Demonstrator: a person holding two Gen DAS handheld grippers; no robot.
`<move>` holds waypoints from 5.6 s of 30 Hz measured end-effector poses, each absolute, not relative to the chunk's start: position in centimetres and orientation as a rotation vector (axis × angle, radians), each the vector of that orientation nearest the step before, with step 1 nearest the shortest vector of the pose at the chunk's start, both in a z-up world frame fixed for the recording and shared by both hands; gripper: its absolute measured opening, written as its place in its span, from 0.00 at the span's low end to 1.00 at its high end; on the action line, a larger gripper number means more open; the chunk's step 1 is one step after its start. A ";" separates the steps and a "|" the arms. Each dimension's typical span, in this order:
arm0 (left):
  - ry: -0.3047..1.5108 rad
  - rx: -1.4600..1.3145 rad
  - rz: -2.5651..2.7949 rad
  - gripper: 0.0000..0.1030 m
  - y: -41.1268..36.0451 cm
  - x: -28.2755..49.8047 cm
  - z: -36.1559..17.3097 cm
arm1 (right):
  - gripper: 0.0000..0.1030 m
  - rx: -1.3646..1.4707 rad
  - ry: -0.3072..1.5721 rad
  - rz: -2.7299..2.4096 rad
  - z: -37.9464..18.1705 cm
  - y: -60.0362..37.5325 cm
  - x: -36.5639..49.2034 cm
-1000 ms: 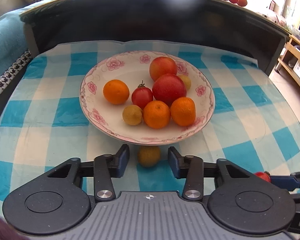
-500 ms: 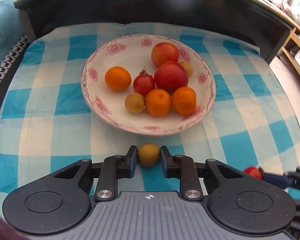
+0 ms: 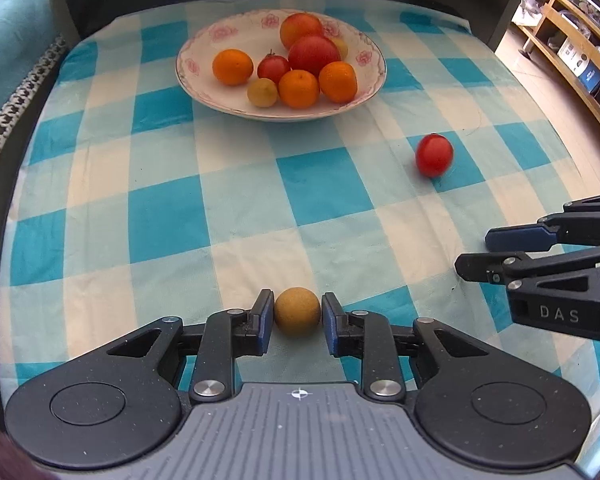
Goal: Organize fruits
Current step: 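Grasp the last brown longan with the left tool while the right tool holds the tomato, then carry the held longan and red tomato toward the white bowl, then lower the longan and tomato into the bowl and open both tools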
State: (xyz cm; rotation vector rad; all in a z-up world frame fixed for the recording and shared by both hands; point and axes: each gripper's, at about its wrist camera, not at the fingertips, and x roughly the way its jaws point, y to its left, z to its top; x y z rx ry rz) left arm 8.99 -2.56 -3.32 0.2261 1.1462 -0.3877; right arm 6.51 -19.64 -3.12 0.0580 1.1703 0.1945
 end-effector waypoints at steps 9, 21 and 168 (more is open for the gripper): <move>1.150 0.218 -0.415 0.50 -3.2 10.0 -3.3 | 0.33 0.022 1.223 0.179 -2.7 -19.1 7.4; 1.180 0.167 -0.435 0.56 -2.5 9.8 -3.1 | 0.41 0.036 1.189 0.156 -0.3 -19.7 10.1; 1.013 0.171 -0.322 0.35 -5.8 22.9 -0.4 | 0.33 -0.108 1.087 0.160 -0.6 -17.2 23.2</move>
